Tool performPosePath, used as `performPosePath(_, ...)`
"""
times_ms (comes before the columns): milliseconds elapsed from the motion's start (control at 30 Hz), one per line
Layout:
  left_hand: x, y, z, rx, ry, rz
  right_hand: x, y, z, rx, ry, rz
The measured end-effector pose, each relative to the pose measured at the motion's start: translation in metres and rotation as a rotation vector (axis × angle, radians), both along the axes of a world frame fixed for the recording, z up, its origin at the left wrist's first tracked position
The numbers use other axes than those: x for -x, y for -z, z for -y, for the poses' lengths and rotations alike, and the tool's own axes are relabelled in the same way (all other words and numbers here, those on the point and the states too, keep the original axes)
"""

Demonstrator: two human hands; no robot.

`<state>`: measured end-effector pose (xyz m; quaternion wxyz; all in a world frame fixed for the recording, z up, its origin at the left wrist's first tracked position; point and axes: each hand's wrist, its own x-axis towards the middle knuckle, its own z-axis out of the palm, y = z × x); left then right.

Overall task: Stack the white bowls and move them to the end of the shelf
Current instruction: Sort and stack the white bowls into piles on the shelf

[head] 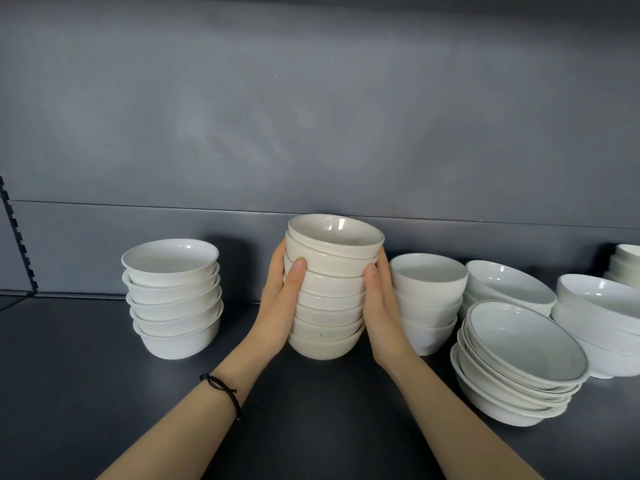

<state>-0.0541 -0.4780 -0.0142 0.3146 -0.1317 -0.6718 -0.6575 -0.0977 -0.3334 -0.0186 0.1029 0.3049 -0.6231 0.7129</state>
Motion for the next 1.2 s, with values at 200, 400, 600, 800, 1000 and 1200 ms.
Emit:
performPosePath(200, -0.001, 0.003, 0.003, -0.005, 0.023, -0.014, 0.000, -0.003, -0.003, -0.036, -0.042, -0.029)
performPosePath(400, -0.004, 0.010, 0.000, -0.022, 0.024, -0.002, -0.009, 0.006, 0.005, 0.010, -0.056, 0.056)
performPosePath(600, -0.002, 0.025, 0.000, -0.200, 0.101, 0.217, -0.014, 0.015, 0.010, 0.024, -0.048, 0.097)
performPosePath(800, 0.000, 0.024, -0.005, -0.336, 0.074, 0.265, -0.013, 0.013, 0.009, -0.003, -0.085, 0.141)
performPosePath(1000, -0.003, 0.023, -0.008, -0.375, -0.018, 0.239, -0.012, 0.013, 0.009, -0.015, -0.131, 0.185)
performPosePath(1200, -0.007, 0.013, -0.009, -0.378, -0.056, 0.223, -0.017, 0.002, 0.007, 0.002, -0.150, 0.195)
